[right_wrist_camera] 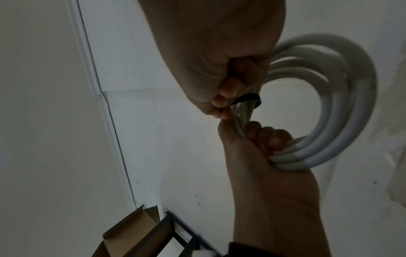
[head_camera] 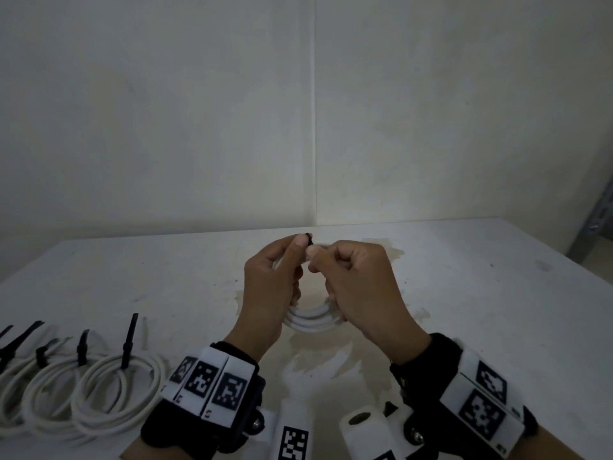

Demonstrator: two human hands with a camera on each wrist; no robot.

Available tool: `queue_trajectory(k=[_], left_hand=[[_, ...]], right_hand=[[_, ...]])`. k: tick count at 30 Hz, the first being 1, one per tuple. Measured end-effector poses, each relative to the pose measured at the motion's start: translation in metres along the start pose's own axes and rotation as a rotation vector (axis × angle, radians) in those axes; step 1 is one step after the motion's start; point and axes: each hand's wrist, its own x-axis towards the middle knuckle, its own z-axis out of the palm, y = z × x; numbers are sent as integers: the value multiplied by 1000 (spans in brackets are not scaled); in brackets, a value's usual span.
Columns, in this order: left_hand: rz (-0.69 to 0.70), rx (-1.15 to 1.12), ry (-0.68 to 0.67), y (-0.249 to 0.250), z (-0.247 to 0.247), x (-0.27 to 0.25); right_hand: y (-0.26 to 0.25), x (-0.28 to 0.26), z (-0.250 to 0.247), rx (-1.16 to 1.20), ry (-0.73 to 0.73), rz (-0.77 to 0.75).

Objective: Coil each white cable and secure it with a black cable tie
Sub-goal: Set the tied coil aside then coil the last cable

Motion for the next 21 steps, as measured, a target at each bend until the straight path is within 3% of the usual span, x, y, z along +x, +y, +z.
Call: queue_trajectory(k=[11,13,16,18,21], left_hand=[[10,-18,-38,1,3,-6],[19,-7,-43,3,0,-5],[32,-19,-26,5,-7,-2],[34,-4,-36,7,-12,-1],[49,82,-122,7,-13,-4]], right_hand=[[-4,7,-5,-9,-26,13],[-6,4,-7,-55,-54,-37],[-7,-3,-16,-153,66,-196],[-8,2,-22,-153,103,-200],[-9,17,-25,-149,-62,-115]])
